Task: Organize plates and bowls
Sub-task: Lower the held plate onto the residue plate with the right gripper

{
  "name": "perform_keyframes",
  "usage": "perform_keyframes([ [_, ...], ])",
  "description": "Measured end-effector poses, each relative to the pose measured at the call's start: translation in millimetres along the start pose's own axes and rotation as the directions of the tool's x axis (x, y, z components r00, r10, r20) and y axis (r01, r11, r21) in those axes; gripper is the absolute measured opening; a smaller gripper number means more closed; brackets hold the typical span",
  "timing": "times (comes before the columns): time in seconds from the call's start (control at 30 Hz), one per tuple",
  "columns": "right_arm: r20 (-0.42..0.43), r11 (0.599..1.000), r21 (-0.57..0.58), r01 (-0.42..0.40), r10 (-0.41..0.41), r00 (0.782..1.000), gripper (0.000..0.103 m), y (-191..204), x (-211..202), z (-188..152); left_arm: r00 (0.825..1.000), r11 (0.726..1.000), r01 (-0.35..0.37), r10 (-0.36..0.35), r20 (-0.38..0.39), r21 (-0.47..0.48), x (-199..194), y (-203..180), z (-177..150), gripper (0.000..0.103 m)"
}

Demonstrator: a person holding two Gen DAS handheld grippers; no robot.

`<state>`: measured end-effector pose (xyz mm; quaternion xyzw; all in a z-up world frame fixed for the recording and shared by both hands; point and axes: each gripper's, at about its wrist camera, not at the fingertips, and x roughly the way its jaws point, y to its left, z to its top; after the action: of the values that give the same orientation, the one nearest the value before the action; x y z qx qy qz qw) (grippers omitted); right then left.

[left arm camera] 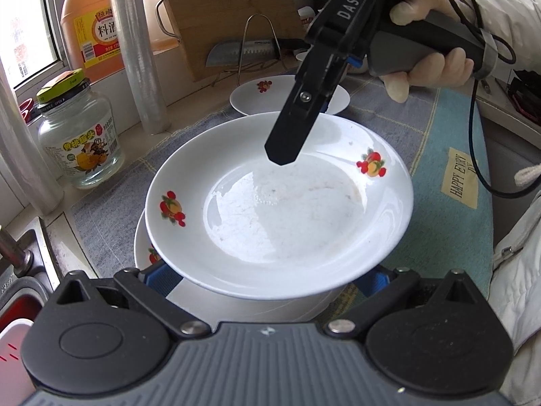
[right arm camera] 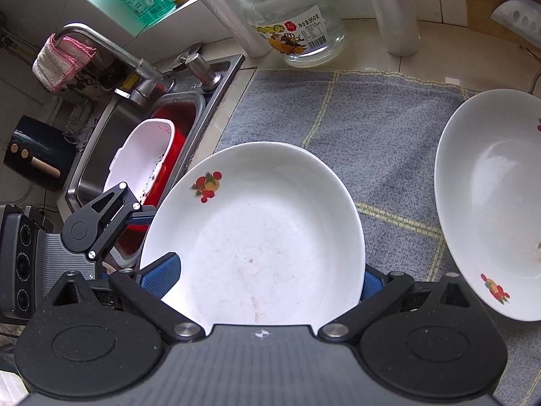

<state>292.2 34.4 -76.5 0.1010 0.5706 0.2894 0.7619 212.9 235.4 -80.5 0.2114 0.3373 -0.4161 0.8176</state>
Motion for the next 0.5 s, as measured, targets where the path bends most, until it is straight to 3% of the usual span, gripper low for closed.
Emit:
perform_keyframes([
  [0.5,-0.005,0.999,-0.017,0.040,-0.040,0.999,0.103,4.1,6.1,6.2,0.999,0.998,0.037,-0.038,-0.019,-0.048,6.0,8.6,2.1,0.102],
])
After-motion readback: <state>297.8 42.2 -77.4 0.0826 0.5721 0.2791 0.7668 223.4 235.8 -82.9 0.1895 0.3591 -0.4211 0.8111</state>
